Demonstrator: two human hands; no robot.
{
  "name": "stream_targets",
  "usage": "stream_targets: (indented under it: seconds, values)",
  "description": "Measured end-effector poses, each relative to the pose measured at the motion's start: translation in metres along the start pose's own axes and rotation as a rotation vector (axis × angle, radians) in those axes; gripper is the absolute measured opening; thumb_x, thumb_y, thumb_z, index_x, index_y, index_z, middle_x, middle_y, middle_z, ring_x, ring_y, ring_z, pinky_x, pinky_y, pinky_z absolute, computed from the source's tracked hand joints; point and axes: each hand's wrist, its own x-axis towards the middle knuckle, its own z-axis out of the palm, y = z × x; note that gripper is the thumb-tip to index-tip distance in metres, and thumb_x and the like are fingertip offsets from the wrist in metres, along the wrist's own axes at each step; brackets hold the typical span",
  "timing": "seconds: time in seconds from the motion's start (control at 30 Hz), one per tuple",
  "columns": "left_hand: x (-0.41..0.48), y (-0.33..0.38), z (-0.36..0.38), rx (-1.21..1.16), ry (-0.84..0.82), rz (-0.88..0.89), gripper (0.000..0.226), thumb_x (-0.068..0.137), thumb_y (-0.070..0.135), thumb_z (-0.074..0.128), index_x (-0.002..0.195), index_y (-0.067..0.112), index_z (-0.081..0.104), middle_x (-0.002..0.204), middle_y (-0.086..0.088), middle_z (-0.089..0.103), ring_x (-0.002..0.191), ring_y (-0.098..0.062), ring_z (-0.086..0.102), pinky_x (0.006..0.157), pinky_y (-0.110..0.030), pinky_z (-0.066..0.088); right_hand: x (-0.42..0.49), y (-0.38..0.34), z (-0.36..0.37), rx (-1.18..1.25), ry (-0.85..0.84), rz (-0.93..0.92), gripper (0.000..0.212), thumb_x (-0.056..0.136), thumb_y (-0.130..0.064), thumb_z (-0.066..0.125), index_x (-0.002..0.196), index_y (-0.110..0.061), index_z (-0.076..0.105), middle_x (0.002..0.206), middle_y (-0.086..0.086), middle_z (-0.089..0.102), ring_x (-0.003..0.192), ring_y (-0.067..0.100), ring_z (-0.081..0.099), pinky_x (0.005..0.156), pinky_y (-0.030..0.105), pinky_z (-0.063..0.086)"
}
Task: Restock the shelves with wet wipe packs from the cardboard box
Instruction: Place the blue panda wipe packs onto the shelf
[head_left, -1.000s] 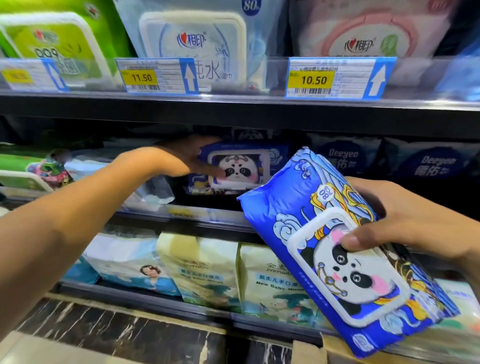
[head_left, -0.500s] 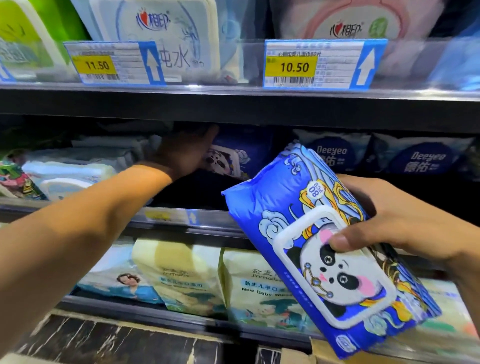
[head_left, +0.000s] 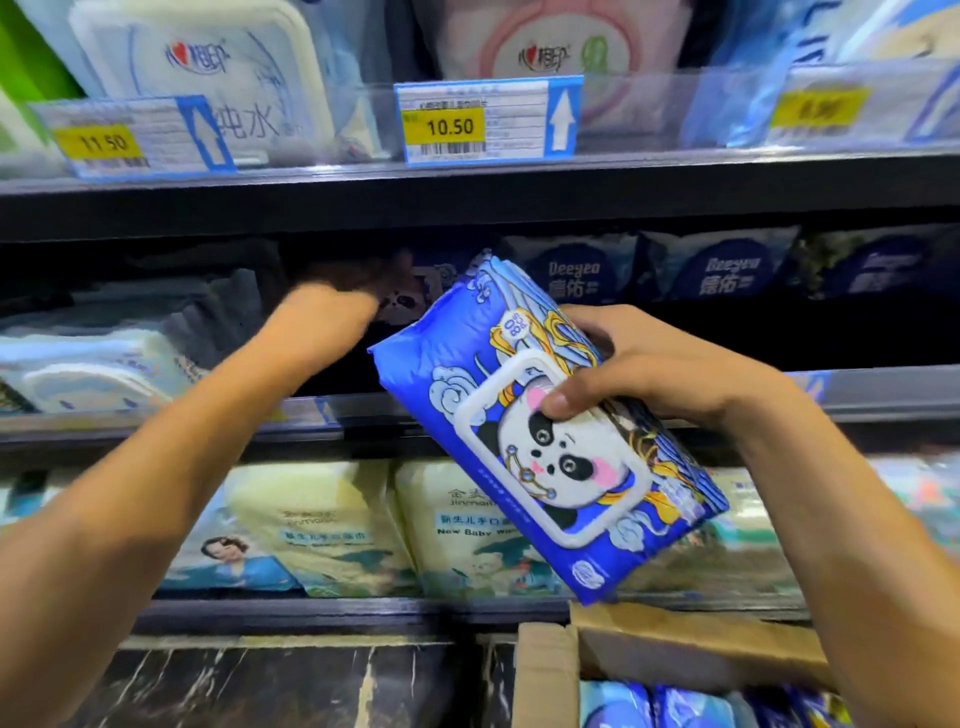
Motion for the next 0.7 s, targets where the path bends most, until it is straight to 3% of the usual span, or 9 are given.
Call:
stream_targets:
  seconds: [0.07, 0.13, 0.2, 0.27, 0.37, 0.47, 0.53, 0.6, 0.7]
  values:
    - [-0.012, -0.005, -0.004, -0.225, -0.192, 0.154, 0.055, 0.094, 0.058, 0.047, 0.100, 0.007, 0.068, 0.098, 0.009, 0.070, 0.083, 0.002, 0.063, 0.080, -0.016, 0.047, 0.000, -0.004, 0.003, -0.026, -0.002, -0.005, 0.058, 0.062, -0.022, 0.087, 0.115, -0.008, 0.065, 0.106, 0.011, 0.079, 0.096, 0.035, 0.076, 0.081, 0.044, 0.061]
    - [-0.025, -0.013, -0.009, -0.167, -0.412, 0.309, 0.058, 0.081, 0.066, 0.054, 0.118, 0.022, 0.064, 0.115, 0.011, 0.071, 0.103, 0.003, 0.064, 0.089, -0.018, 0.051, -0.001, -0.008, 0.008, -0.049, -0.014, -0.010, 0.056, 0.065, -0.019, 0.086, 0.114, -0.007, 0.065, 0.105, 0.011, 0.079, 0.097, 0.035, 0.076, 0.080, 0.044, 0.061]
    - [-0.033, -0.009, -0.012, -0.113, -0.527, 0.343, 0.065, 0.072, 0.061, 0.070, 0.128, 0.035, 0.051, 0.124, 0.018, 0.066, 0.113, 0.001, 0.062, 0.089, -0.016, 0.050, -0.003, -0.014, 0.013, -0.074, -0.037, -0.021, 0.052, 0.066, -0.018, 0.085, 0.113, -0.008, 0.066, 0.105, 0.011, 0.078, 0.098, 0.035, 0.075, 0.080, 0.044, 0.060]
    - [-0.040, -0.007, -0.015, -0.182, -0.548, 0.318, 0.067, 0.071, 0.045, 0.079, 0.129, 0.033, 0.048, 0.120, 0.018, 0.068, 0.107, -0.001, 0.066, 0.082, -0.014, 0.052, -0.006, -0.022, 0.018, -0.102, -0.063, -0.027, 0.045, 0.067, -0.019, 0.086, 0.108, -0.013, 0.067, 0.103, 0.008, 0.078, 0.096, 0.030, 0.076, 0.076, 0.040, 0.060]
    - [-0.055, -0.010, -0.018, -0.351, -0.478, 0.288, 0.063, 0.070, 0.020, 0.086, 0.125, 0.020, 0.055, 0.112, 0.006, 0.074, 0.096, -0.008, 0.071, 0.076, -0.019, 0.055, -0.008, -0.028, 0.027, -0.096, -0.080, -0.060, 0.042, 0.071, -0.016, 0.090, 0.107, -0.020, 0.067, 0.102, 0.001, 0.078, 0.091, 0.020, 0.076, 0.074, 0.036, 0.058]
    - [-0.075, -0.029, -0.023, -0.571, -0.334, 0.211, 0.053, 0.066, 0.028, 0.077, 0.116, 0.016, 0.065, 0.110, -0.008, 0.075, 0.093, -0.021, 0.073, 0.073, -0.028, 0.057, -0.006, -0.029, 0.029, -0.032, -0.111, -0.079, 0.051, 0.079, -0.031, 0.086, 0.125, -0.029, 0.065, 0.117, 0.003, 0.076, 0.109, 0.025, 0.073, 0.093, 0.046, 0.058]
    - [-0.089, -0.041, -0.026, -0.726, -0.279, 0.085, 0.049, 0.069, 0.033, 0.073, 0.114, 0.015, 0.069, 0.111, -0.013, 0.074, 0.093, -0.027, 0.073, 0.070, -0.030, 0.059, -0.006, -0.022, 0.019, 0.118, -0.138, -0.047, 0.064, 0.073, -0.048, 0.085, 0.132, -0.033, 0.064, 0.124, 0.013, 0.073, 0.116, 0.026, 0.070, 0.100, 0.042, 0.056]
    - [-0.097, -0.047, -0.031, -0.821, -0.204, -0.044, 0.045, 0.073, 0.032, 0.075, 0.114, 0.014, 0.071, 0.110, -0.014, 0.074, 0.091, -0.026, 0.074, 0.067, -0.030, 0.060, -0.009, -0.008, 0.007, 0.372, -0.169, 0.013, 0.084, 0.057, -0.062, 0.088, 0.132, -0.032, 0.066, 0.133, 0.021, 0.067, 0.121, 0.031, 0.067, 0.103, 0.047, 0.053]
    - [-0.092, -0.045, -0.037, -0.880, -0.135, -0.183, 0.042, 0.077, 0.036, 0.068, 0.115, 0.018, 0.073, 0.106, -0.009, 0.076, 0.087, -0.021, 0.075, 0.068, -0.031, 0.061, -0.012, 0.006, 0.006, 0.500, -0.127, 0.039, 0.087, 0.048, -0.068, 0.090, 0.124, -0.029, 0.072, 0.129, 0.008, 0.072, 0.116, 0.028, 0.070, 0.094, 0.052, 0.056]
